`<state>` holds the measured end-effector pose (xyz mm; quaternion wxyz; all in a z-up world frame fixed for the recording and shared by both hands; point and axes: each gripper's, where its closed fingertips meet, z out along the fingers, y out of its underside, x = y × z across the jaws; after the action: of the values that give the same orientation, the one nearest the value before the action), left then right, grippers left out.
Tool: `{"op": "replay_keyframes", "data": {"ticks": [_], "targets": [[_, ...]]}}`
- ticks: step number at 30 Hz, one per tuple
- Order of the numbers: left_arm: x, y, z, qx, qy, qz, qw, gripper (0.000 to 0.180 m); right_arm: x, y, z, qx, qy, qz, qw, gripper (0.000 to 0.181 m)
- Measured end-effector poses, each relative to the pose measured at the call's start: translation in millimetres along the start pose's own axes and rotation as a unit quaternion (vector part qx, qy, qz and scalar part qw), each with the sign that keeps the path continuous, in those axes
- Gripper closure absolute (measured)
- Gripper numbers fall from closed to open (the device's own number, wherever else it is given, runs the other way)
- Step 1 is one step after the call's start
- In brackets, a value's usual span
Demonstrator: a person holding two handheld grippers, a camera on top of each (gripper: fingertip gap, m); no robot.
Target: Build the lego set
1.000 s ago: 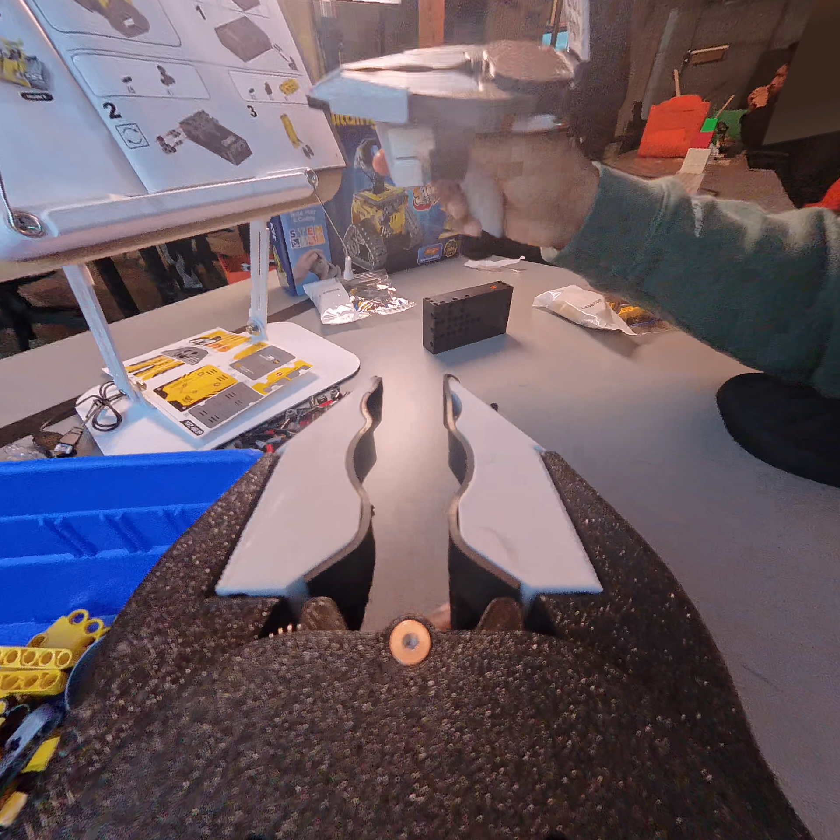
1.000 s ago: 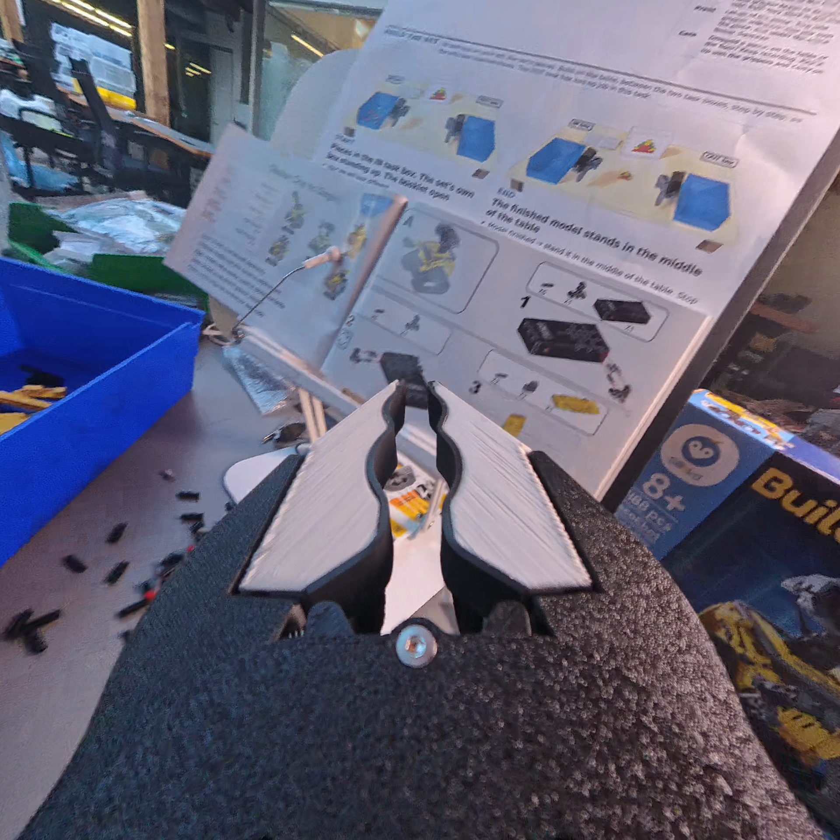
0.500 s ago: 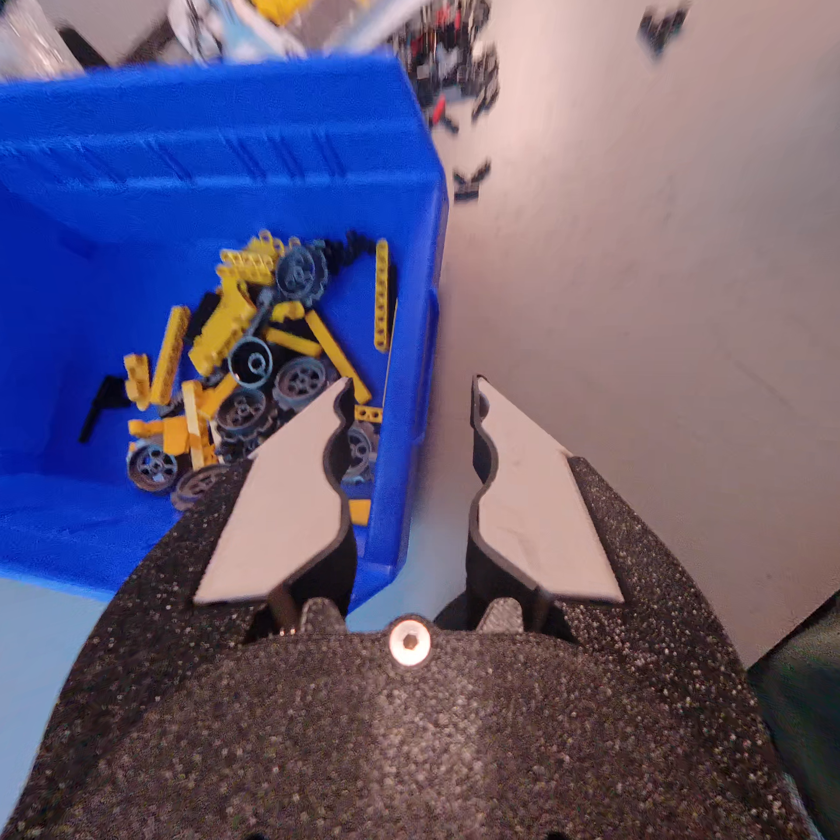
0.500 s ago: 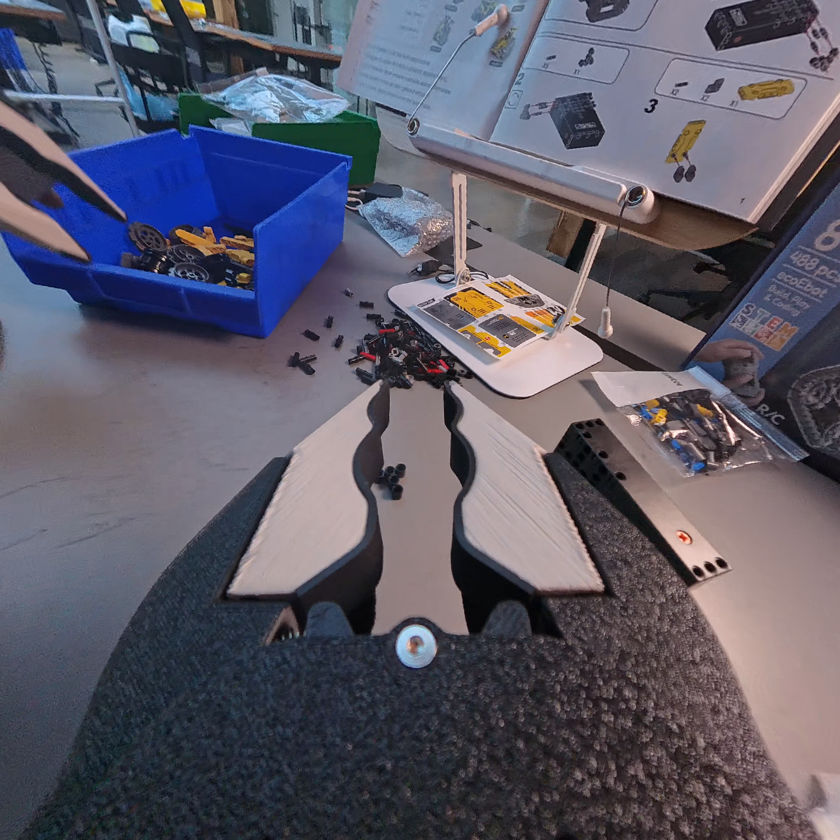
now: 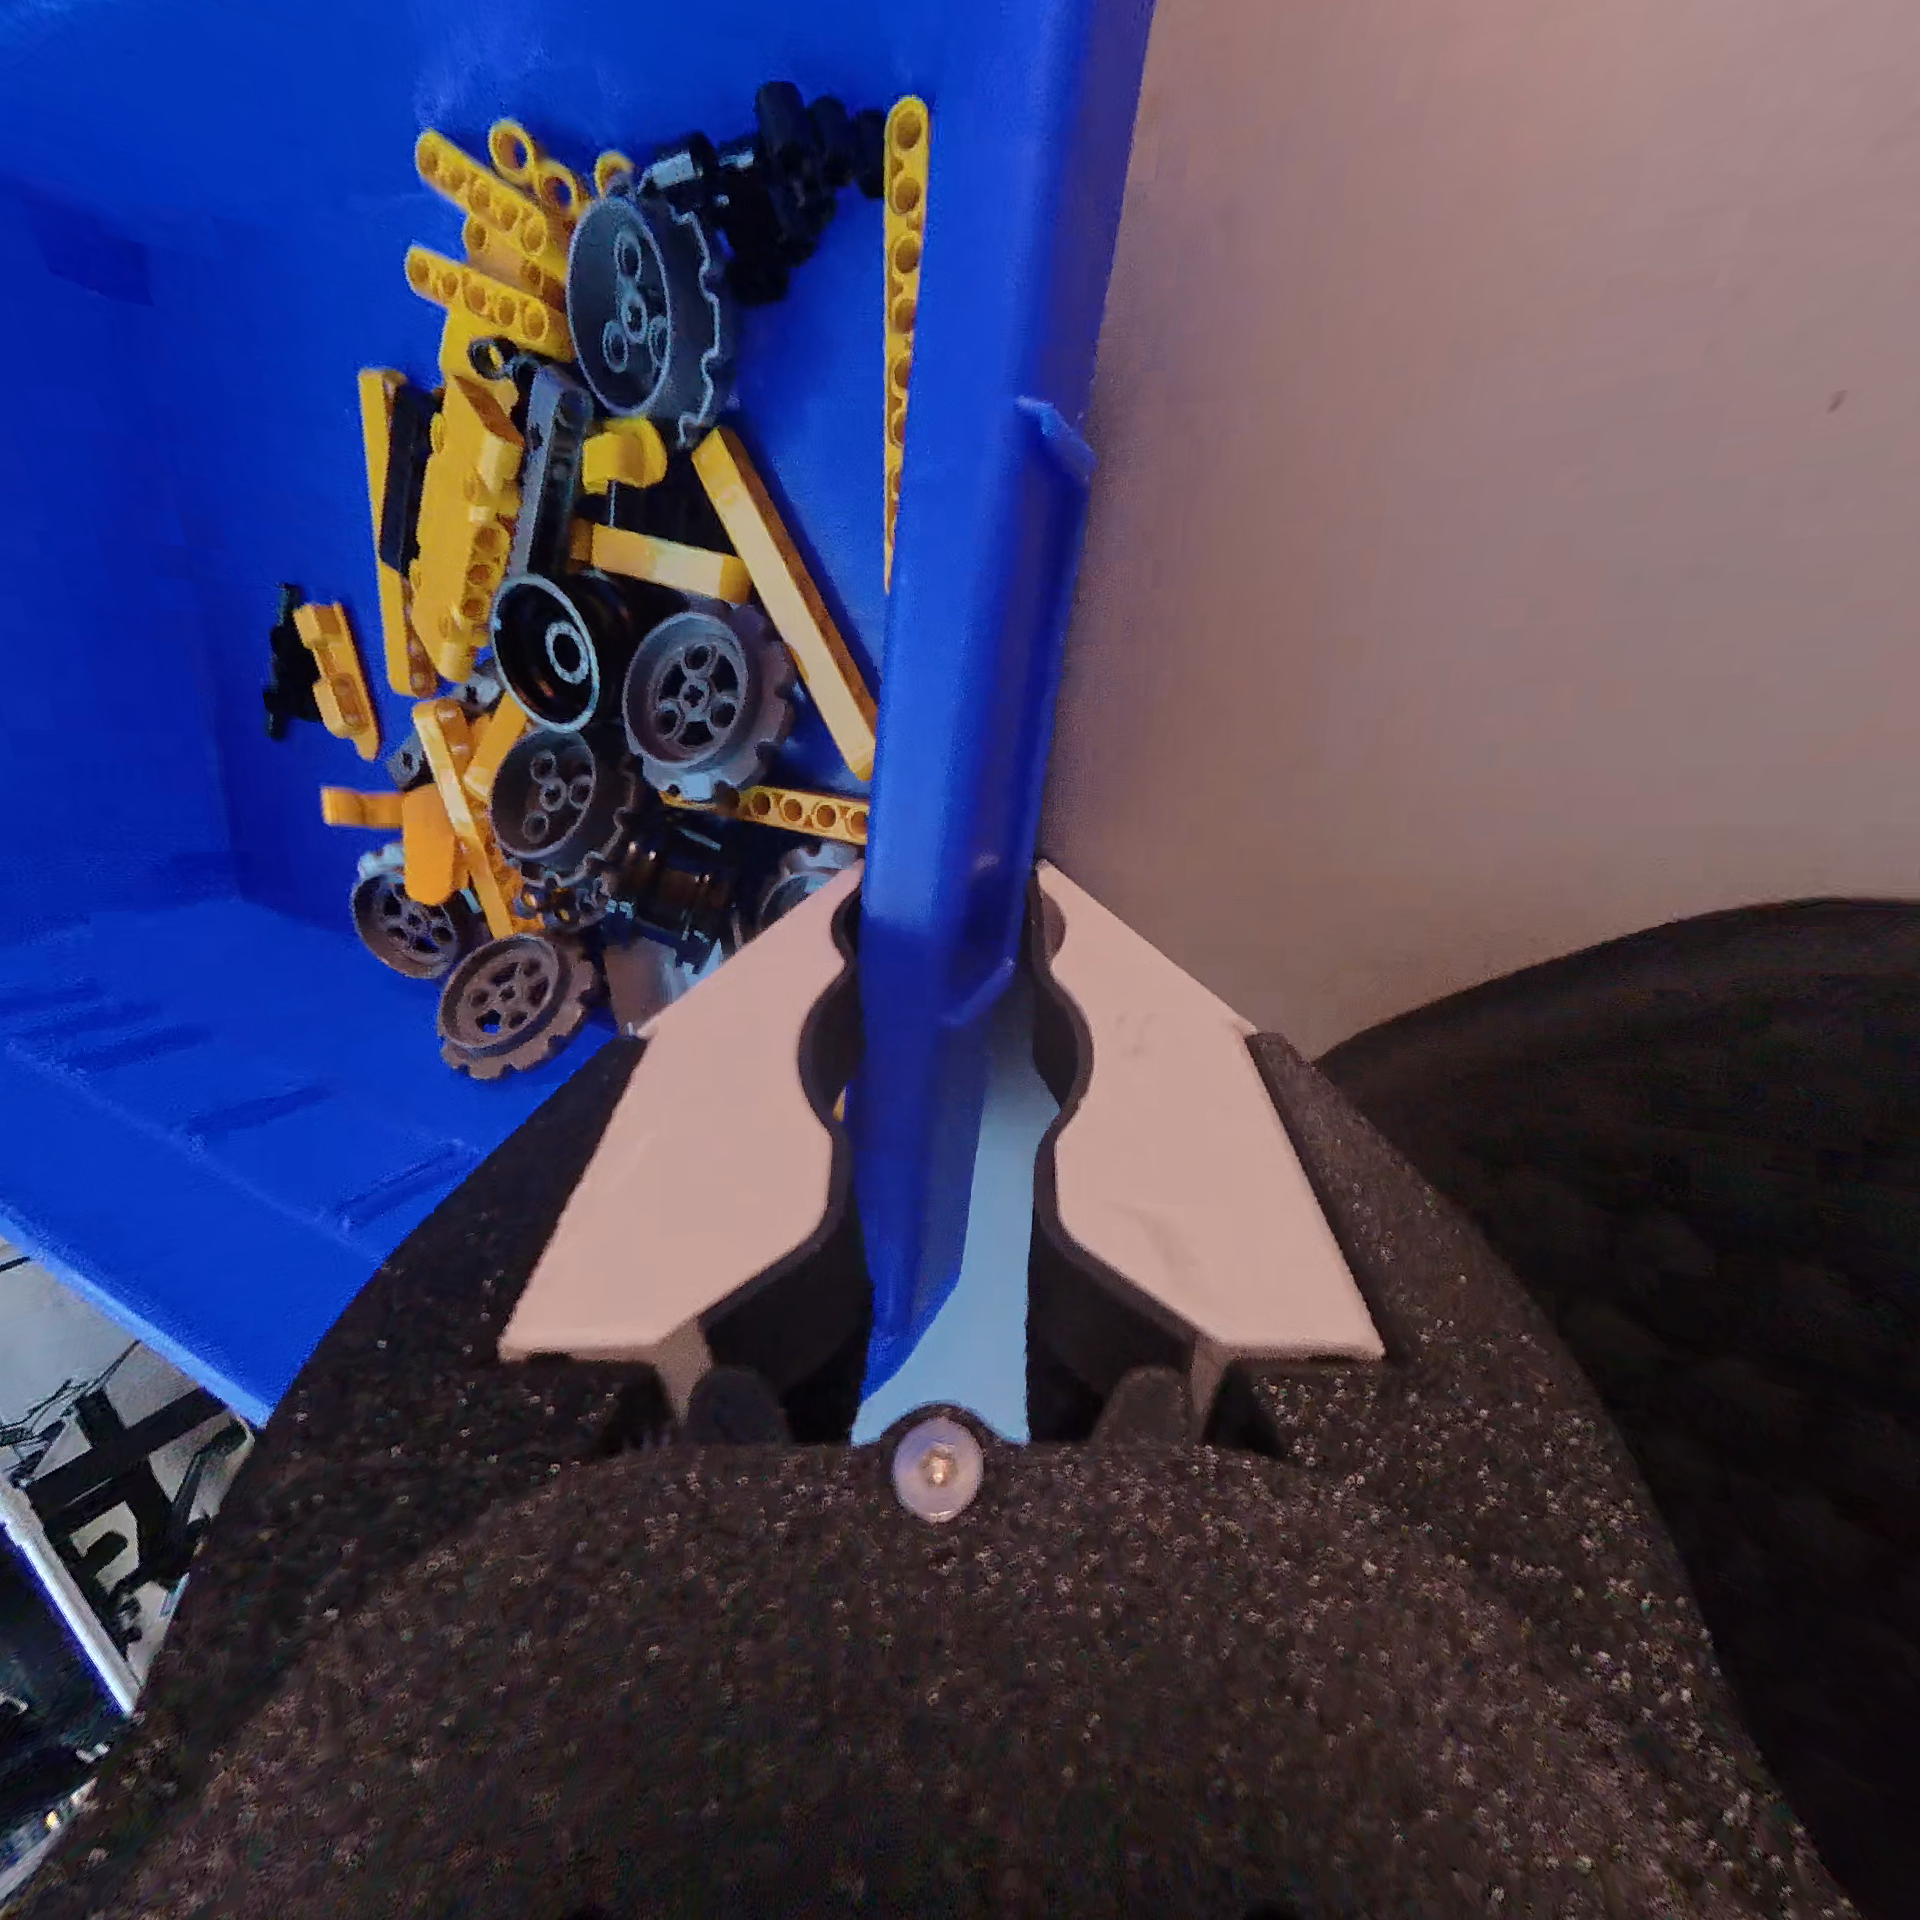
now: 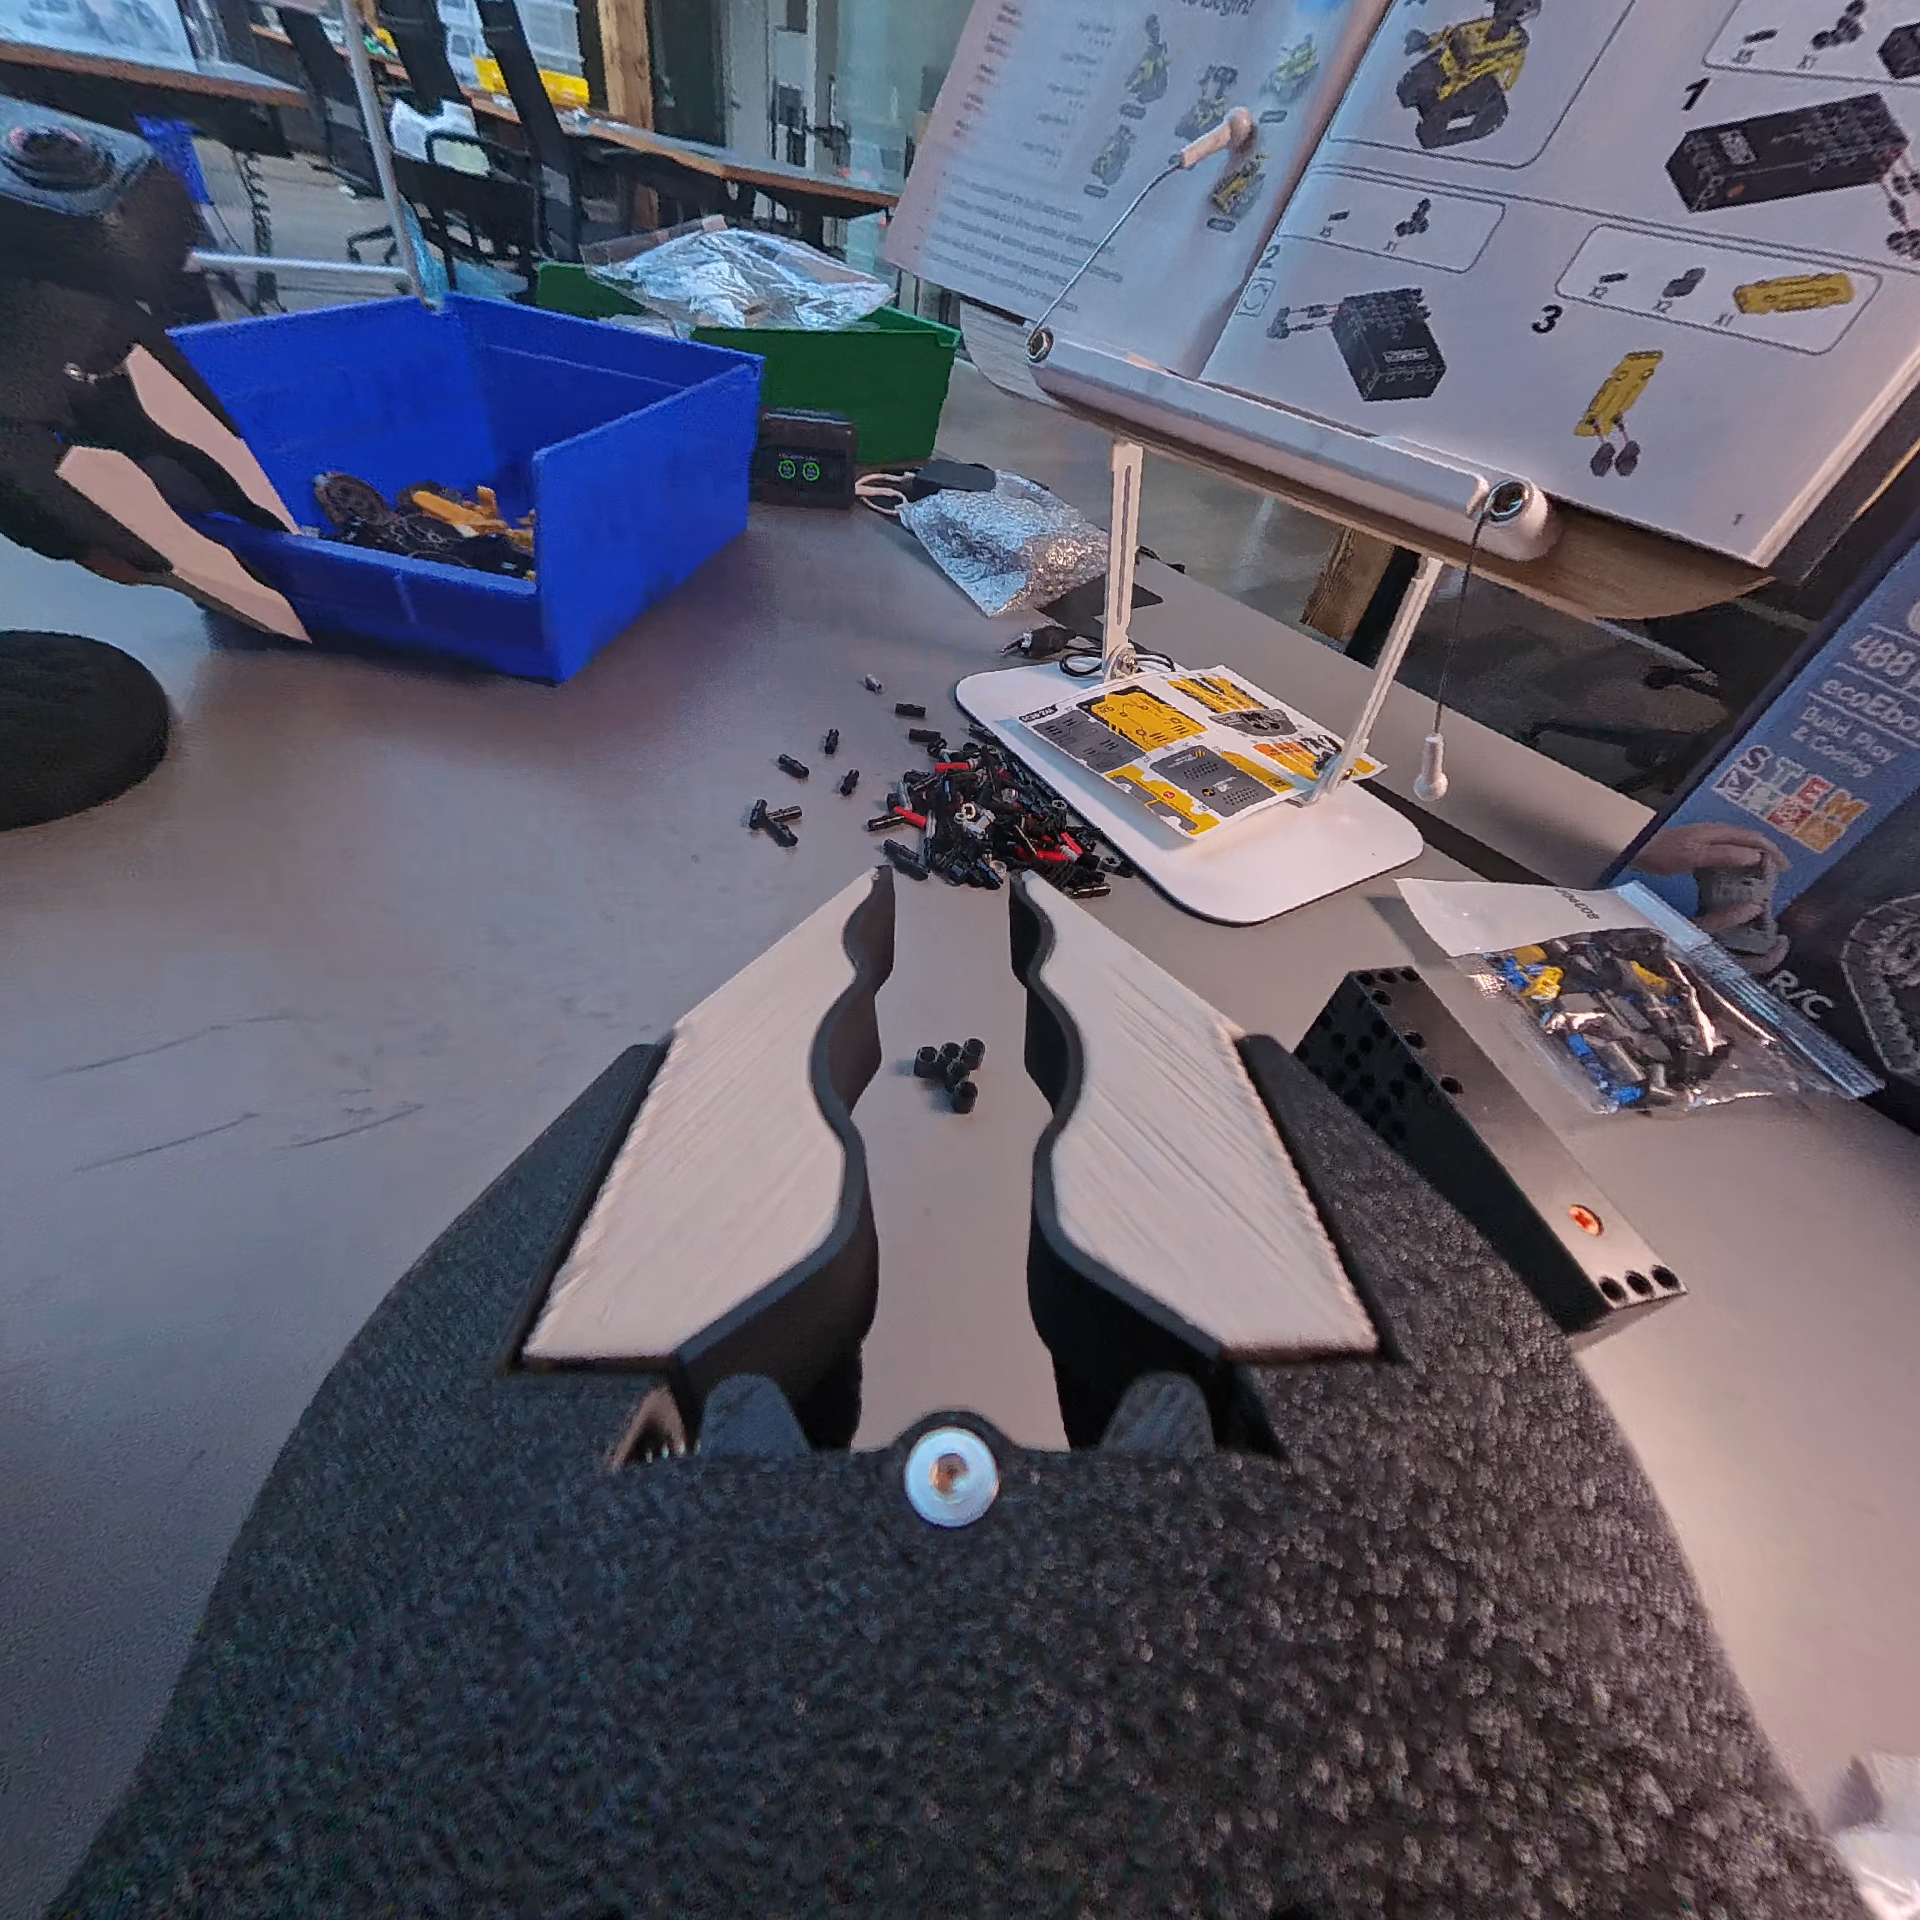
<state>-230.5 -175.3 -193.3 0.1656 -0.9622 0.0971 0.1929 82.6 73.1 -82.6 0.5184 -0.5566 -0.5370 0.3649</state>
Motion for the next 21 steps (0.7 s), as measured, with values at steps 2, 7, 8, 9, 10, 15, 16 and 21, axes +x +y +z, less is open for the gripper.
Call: {"op": "replay_keyframes", "data": {"ticks": [2,7,8,9,10,15,16,21], "targets": [[-18,17,2,0.013,-0.015,-0.021,1.0,0.152,1,1,-1,0.002,0.0,0.006,1.0,0.161],[-56,45,10,0.039,-0.038,-0.011,0.998,0.152,-5,4,8,-0.011,-0.012,-0.003,1.0,0.162],[-61,46,10,0.046,-0.04,-0.009,0.998,0.151,-8,4,10,-0.013,-0.016,-0.007,1.0,0.161],[-64,41,7,0.062,-0.045,-0.009,0.997,0.15,-11,4,12,-0.016,-0.018,-0.013,1.0,0.161],[-64,27,-2,0.102,-0.049,-0.012,0.993,0.15,-13,4,13,-0.019,-0.019,-0.019,0.999,0.161],[-8,-105,-80,0.406,0.07,-0.032,0.911,0.142,-21,9,23,-0.033,-0.028,-0.017,0.999,0.16],[10,-129,-88,0.443,0.114,-0.029,0.889,0.139,-22,8,27,-0.033,-0.029,-0.012,0.999,0.158],[38,-227,-98,0.549,0.202,-0.079,0.807,0.129,-10,-11,51,-0.007,-0.003,0.037,0.999,0.144]]}}
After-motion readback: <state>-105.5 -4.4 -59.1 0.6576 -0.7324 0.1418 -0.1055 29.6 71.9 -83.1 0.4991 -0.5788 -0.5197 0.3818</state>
